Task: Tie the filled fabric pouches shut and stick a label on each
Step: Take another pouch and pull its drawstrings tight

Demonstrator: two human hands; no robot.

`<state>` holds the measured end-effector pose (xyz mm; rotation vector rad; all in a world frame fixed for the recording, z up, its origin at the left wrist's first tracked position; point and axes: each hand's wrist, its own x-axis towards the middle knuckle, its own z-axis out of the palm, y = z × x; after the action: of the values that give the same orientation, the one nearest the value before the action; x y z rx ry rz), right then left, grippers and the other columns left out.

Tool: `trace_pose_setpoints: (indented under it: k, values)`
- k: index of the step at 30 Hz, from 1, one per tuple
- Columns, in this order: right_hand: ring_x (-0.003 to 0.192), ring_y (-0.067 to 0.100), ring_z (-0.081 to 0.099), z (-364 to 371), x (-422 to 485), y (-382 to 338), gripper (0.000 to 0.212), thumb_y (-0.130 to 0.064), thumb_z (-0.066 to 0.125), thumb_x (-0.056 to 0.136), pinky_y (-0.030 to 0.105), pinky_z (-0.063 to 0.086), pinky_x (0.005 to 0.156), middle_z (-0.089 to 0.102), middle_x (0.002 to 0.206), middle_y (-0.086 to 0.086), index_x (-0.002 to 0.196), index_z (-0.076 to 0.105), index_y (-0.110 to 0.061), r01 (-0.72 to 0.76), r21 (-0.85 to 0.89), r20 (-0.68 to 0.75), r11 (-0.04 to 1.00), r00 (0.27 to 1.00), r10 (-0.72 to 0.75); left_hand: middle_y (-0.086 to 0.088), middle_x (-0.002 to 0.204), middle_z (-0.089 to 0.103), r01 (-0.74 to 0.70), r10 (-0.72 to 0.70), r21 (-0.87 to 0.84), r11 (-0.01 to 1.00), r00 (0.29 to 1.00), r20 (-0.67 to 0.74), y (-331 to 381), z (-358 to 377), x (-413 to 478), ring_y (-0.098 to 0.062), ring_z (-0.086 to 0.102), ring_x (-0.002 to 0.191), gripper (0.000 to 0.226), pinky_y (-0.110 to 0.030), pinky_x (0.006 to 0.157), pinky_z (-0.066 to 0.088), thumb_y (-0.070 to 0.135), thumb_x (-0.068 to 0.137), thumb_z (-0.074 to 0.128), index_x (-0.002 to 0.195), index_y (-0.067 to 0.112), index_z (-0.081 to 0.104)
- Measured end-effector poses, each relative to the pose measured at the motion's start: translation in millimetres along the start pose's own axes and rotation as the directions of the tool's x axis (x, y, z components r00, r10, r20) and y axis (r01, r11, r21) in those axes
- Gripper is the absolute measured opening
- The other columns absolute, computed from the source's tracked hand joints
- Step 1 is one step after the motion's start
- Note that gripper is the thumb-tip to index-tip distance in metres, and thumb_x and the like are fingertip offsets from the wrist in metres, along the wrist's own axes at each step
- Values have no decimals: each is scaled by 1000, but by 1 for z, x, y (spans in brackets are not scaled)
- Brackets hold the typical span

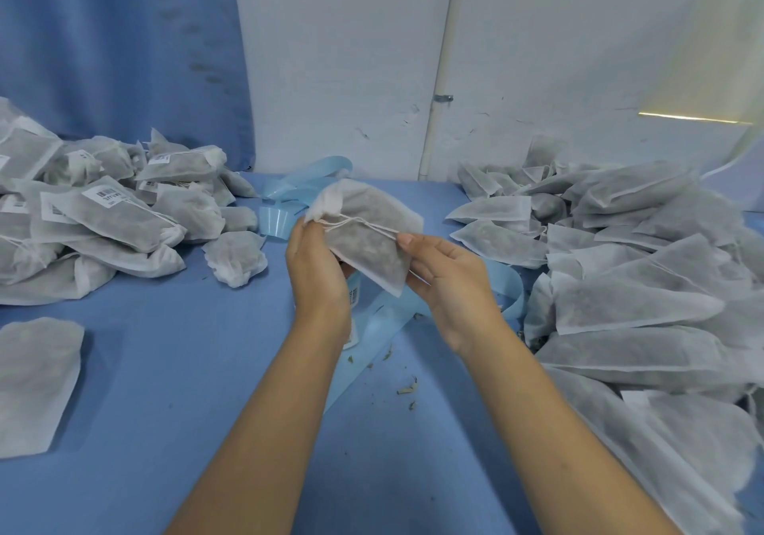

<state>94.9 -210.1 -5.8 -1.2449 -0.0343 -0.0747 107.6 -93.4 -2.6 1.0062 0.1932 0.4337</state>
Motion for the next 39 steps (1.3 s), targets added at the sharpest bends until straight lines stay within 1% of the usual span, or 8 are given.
trace_pose_setpoints:
  k: [5, 8, 11, 16, 23, 26, 34, 39]
  values:
    - [83, 16, 70, 1, 1, 2, 9, -11, 67, 88, 22, 56, 69, 75, 91, 8, 91, 72, -4, -6, 1, -78, 1000, 997, 6, -2, 83, 63, 114, -91, -170, 979, 986, 137, 0, -5, -2, -14, 61, 75, 23, -25, 64, 51, 13, 92, 35, 90, 13, 58]
    - [84, 16, 70, 3, 1, 3, 8, -10, 66, 88, 23, 57, 70, 74, 93, 8, 91, 71, -3, -8, 53, -121, 999, 993, 14, -5, 91, 64, 122, -39, -278, 953, 957, 287, -4, -7, -6, -16, 61, 83, 29, -28, 72, 49, 16, 93, 34, 108, 7, 57]
    - [82, 14, 70, 4, -1, 4, 7, -10, 65, 89, 21, 56, 67, 74, 91, 6, 89, 70, -5, 3, 115, -171, 993, 985, 16, -7, 101, 63, 100, -30, -176, 979, 932, 360, -12, -6, -8, -17, 62, 91, 35, -30, 78, 51, 14, 89, 44, 122, 6, 52]
    - [88, 21, 68, 6, -1, 10, 11, -9, 65, 90, 25, 58, 77, 71, 94, 14, 93, 68, 1, 14, 99, -203, 995, 979, 6, 7, 86, 68, -66, 4, 170, 983, 940, 342, -22, 4, -14, -4, 67, 78, 25, -19, 68, 51, 11, 88, 63, 112, 11, 55]
    - [87, 24, 65, 12, -3, 15, 13, -9, 69, 86, 38, 54, 91, 70, 92, 18, 94, 69, 2, 46, -27, -202, 999, 978, -51, 9, 72, 69, -42, 16, 159, 986, 987, 162, -17, 5, -11, 4, 62, 59, 20, -9, 50, 43, 31, 89, 66, 93, 12, 68]
    - [86, 21, 65, 13, -3, 18, 12, -10, 70, 85, 35, 55, 91, 70, 90, 12, 93, 70, -1, 37, -37, -166, 999, 985, -43, 3, 82, 73, 49, -61, 103, 994, 992, 112, -14, 5, -9, -9, 69, 78, 13, -20, 67, 53, 32, 87, 67, 85, 19, 68]
    - [80, 13, 72, 15, -5, 13, 6, 2, 63, 87, 20, 57, 75, 74, 84, 7, 87, 69, 0, -123, 343, 1, 931, 991, 130, -2, 91, 74, 108, -106, -10, 994, 987, 122, -14, 4, -5, -21, 70, 94, 8, -35, 85, 55, 26, 87, 68, 88, 19, 68]
    - [82, 17, 71, 15, -5, 13, 22, 4, 64, 85, 23, 58, 74, 70, 102, 16, 107, 64, 7, -172, 434, 7, 884, 982, 187, 4, 83, 75, 96, -93, -20, 995, 986, 141, -15, 4, -5, -14, 71, 84, 3, -31, 77, 55, 23, 87, 69, 86, 21, 68]
